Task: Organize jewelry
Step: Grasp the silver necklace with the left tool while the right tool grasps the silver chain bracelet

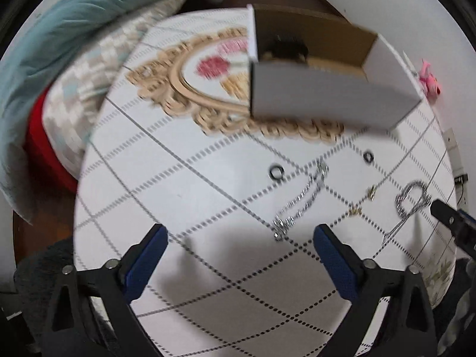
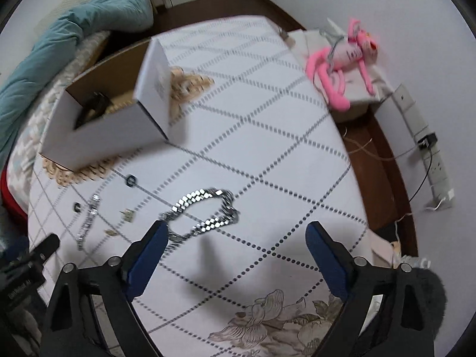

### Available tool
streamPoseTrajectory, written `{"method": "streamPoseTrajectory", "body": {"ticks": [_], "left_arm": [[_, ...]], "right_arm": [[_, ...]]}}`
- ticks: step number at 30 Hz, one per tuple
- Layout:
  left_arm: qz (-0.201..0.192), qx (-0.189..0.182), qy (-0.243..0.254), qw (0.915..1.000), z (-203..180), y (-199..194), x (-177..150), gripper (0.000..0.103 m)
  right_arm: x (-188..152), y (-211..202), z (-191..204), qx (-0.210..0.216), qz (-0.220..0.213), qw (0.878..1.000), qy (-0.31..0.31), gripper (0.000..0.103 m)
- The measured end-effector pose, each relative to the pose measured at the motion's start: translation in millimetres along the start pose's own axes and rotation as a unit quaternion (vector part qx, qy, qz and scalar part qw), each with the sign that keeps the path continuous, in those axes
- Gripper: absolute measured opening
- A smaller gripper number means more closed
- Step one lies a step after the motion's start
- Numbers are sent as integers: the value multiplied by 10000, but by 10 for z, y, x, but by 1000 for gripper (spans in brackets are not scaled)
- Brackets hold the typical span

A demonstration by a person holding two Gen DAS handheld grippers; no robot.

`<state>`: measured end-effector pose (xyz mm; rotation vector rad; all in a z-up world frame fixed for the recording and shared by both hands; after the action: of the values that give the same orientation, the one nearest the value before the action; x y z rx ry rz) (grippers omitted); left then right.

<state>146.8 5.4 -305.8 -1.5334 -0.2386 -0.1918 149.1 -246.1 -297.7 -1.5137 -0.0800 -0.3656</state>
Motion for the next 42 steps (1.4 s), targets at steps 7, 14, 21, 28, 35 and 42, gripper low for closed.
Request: {"method": "streamPoseTrajectory", "body": {"ticks": [7,14,21,28,35,42], "left_arm": [[-125,-147,501,9986,-305,141,-6,82],[-389,-409,872,9946,-495,37,4,9],[-232,-786,585,9949,-414,10,-2,1],[-362,-970,393,9938,-264,-260,15,1],[-699,-1160,351,9902,-207,-635,236,1],[-1023,-1623,273,9810,-252,-1076,658,1]], "right_arm": [[-7,191,-96,54,-11,10000,60,84],[20,221,66,9,-311,9992,-239,49],[6,215,149,476,-106,9987,115,10],[-39,-100,203,1048,-243,9940,208,10],[96,-512,308,1580,-422,9865,121,10],[401,-998,490,2021,-689,9769,-67,10]]}}
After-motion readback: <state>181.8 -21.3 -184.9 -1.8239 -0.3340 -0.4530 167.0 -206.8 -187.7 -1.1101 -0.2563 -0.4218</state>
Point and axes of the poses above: each gripper's, at about its wrist camera, not at the fingertips, and y roughly the way its jaws point, z to its left, x to its top, the point moved 6 cm from there along y, roughly the way its jaws point, and after that the axes turned 1 degree about y, right-handed, at the moved point
